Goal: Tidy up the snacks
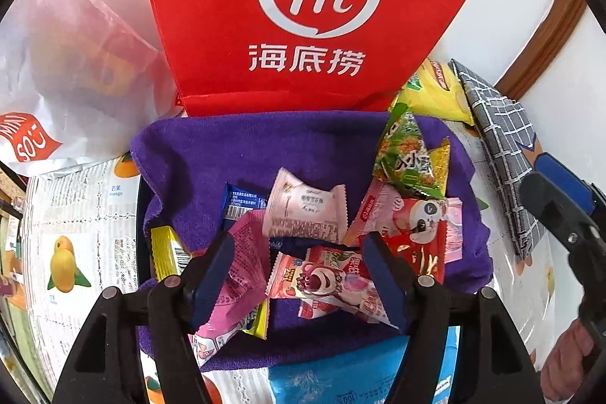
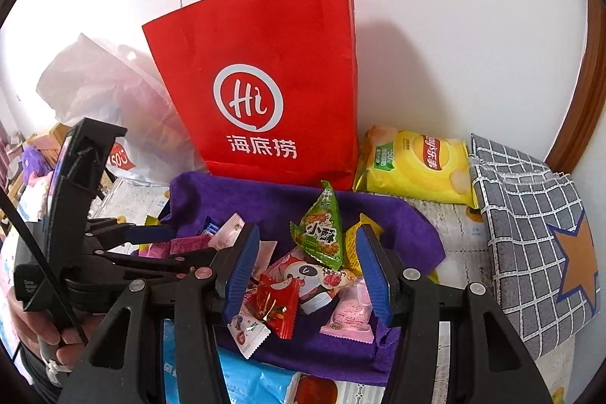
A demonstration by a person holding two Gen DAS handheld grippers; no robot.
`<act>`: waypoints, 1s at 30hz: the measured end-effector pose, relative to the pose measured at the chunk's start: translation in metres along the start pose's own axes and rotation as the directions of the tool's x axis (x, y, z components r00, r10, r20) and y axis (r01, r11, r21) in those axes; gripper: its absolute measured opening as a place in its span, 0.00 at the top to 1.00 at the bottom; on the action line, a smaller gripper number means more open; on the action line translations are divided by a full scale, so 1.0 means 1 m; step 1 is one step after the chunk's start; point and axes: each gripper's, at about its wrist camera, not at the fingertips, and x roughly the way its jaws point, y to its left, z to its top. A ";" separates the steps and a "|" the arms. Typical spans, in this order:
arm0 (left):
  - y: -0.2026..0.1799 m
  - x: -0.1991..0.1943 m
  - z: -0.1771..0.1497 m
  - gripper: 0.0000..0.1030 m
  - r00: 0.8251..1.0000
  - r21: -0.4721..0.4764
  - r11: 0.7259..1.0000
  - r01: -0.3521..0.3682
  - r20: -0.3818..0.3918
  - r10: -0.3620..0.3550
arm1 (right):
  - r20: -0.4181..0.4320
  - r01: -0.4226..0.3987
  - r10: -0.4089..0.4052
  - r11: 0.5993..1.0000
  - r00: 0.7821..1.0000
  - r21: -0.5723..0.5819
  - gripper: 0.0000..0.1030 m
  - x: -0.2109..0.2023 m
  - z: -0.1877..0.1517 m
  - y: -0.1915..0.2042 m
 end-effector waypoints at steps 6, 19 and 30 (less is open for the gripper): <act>0.002 -0.010 0.000 0.33 1.000 -0.014 1.000 0.014 0.022 -0.013 | 0.001 0.015 -0.015 1.000 1.000 -0.016 0.48 -0.001 -0.002 0.005; -0.003 -0.045 -0.001 0.28 0.994 -0.001 0.999 0.048 0.100 -0.048 | 0.048 0.075 -0.073 0.996 0.996 -0.042 0.38 -0.020 -0.001 0.019; -0.011 -0.090 -0.017 0.28 0.974 -0.012 0.999 -0.048 0.219 0.050 | 0.102 0.097 -0.095 0.995 0.990 -0.012 0.27 -0.065 -0.009 0.027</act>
